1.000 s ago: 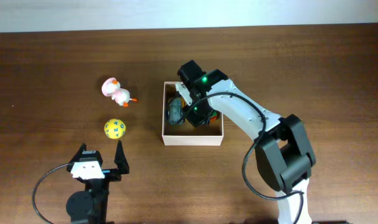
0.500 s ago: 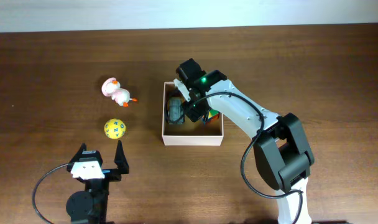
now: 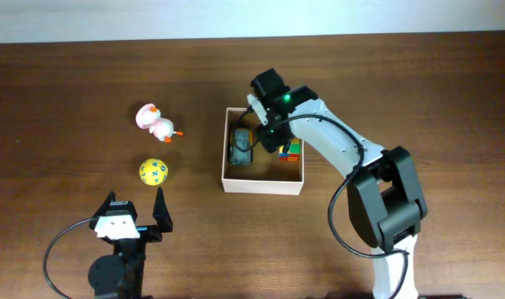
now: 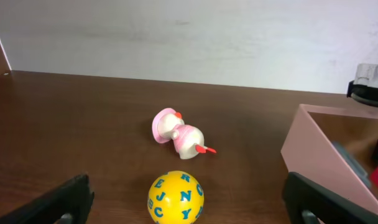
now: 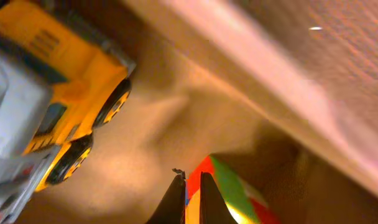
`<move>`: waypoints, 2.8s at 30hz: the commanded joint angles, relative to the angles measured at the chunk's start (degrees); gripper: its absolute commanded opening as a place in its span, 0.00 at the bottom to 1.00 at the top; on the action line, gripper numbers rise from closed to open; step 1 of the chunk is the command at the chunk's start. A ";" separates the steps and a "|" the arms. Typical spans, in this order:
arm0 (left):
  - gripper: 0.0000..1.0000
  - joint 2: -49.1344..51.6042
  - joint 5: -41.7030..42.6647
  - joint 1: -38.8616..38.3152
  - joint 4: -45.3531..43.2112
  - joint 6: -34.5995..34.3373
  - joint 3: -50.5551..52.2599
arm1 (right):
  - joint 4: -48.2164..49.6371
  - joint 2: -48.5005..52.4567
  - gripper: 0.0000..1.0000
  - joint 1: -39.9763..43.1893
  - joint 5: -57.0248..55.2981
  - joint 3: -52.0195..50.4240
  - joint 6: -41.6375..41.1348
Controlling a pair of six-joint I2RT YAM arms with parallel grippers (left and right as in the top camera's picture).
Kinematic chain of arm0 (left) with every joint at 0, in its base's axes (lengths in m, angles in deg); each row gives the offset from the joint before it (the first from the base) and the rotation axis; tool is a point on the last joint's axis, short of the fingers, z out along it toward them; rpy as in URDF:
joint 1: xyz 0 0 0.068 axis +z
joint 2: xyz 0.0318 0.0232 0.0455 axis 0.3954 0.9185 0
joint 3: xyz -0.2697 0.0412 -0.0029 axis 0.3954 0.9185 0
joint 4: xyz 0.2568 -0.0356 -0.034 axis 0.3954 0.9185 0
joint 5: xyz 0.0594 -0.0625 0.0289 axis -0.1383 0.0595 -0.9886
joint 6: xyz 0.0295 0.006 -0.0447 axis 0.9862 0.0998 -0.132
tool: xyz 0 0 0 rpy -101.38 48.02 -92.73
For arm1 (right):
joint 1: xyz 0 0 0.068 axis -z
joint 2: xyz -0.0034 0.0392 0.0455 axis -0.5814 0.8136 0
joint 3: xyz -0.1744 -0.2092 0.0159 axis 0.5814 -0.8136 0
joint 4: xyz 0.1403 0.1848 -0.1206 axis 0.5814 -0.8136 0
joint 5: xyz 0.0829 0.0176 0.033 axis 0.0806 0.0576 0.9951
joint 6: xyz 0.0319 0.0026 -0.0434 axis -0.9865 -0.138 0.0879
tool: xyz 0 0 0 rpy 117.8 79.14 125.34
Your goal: Pack container
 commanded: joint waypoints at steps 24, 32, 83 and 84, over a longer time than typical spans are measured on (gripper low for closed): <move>0.99 -0.50 -0.22 -0.11 -0.15 1.07 0.42 | -17.35 0.09 0.04 -7.41 4.02 3.87 1.51; 0.99 -0.50 -0.22 -0.11 -0.15 1.07 0.42 | -20.90 0.09 0.04 -4.72 2.10 3.74 -1.20; 0.99 -0.50 -0.22 -0.11 -0.15 1.07 0.42 | -7.50 0.20 0.04 1.01 0.94 -2.19 -0.98; 0.99 -0.50 -0.22 -0.11 -0.15 1.07 0.42 | -7.50 0.20 0.04 0.72 2.12 -2.19 -0.90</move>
